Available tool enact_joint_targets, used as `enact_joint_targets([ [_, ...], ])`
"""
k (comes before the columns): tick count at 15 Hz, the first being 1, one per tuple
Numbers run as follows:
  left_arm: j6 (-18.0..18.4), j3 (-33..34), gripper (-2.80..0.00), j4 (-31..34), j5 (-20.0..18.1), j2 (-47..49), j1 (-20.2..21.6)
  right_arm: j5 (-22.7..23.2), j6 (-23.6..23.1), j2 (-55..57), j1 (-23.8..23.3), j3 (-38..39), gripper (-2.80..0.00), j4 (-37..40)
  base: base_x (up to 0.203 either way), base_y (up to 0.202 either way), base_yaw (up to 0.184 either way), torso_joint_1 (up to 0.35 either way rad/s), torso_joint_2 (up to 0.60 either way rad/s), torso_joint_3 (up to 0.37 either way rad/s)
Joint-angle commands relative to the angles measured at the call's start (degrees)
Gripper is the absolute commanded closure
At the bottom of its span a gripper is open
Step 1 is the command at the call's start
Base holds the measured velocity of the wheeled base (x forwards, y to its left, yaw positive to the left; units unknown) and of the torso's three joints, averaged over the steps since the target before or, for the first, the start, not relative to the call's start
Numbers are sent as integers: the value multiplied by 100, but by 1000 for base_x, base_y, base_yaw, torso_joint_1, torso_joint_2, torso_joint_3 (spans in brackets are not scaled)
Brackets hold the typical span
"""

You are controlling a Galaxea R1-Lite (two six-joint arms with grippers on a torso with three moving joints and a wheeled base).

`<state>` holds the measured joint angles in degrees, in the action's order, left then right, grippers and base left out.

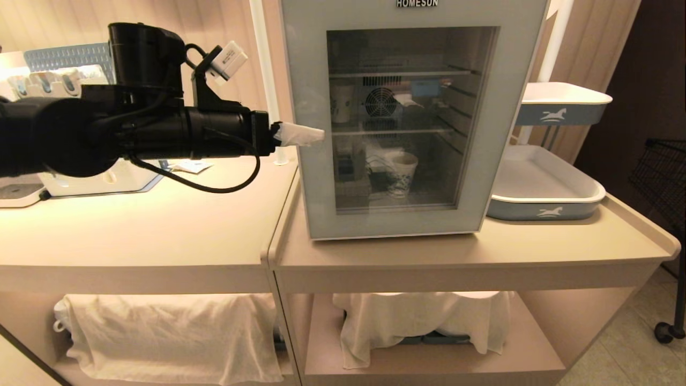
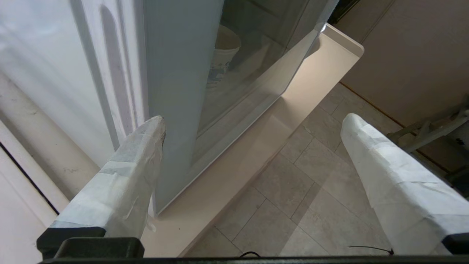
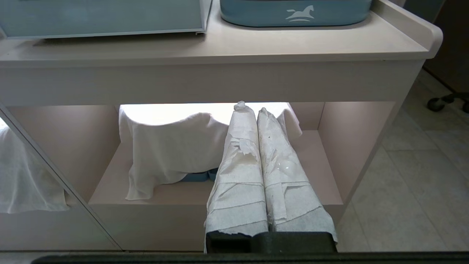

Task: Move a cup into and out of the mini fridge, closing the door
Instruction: Open the freezer door

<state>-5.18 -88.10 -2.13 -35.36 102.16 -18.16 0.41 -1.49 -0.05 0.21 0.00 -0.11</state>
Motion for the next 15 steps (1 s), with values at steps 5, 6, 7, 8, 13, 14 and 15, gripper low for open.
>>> enact_joint_targets([
  [5, 114, 65, -280, -31, 38, -117, 57, 2, -12, 5, 3, 0, 0, -2, 0, 0, 0, 0, 0, 0],
  [6, 114, 65, -280, -16, 38, -117, 67, 2, -2, 5, -2, 0, 0, -6, 0, 0, 0, 0, 0, 0],
  [7, 106, 42, -280, -11, 38, -102, 77, 2, -2, 5, 6, 0, 0, -7, 0, 0, 0, 0, 0, 0],
  [8, 113, 25, -280, -12, 47, -73, 85, 2, -2, 5, -2, 0, 0, -7, 0, 0, 0, 0, 0, 0],
  [13, 117, -127, -280, -41, 63, 108, 86, 2, -1, 5, -3, 0, 0, 0, 0, 0, 0, 0, 0, 0],
  [14, 119, -189, -280, -42, 57, 156, 85, 2, -5, 5, -3, 0, 0, -7, 0, 0, 0, 0, 0, 0],
  [15, 122, -234, -280, -42, 64, 204, 85, 2, -3, 5, -2, 0, 0, -5, 0, 0, 0, 0, 0, 0],
])
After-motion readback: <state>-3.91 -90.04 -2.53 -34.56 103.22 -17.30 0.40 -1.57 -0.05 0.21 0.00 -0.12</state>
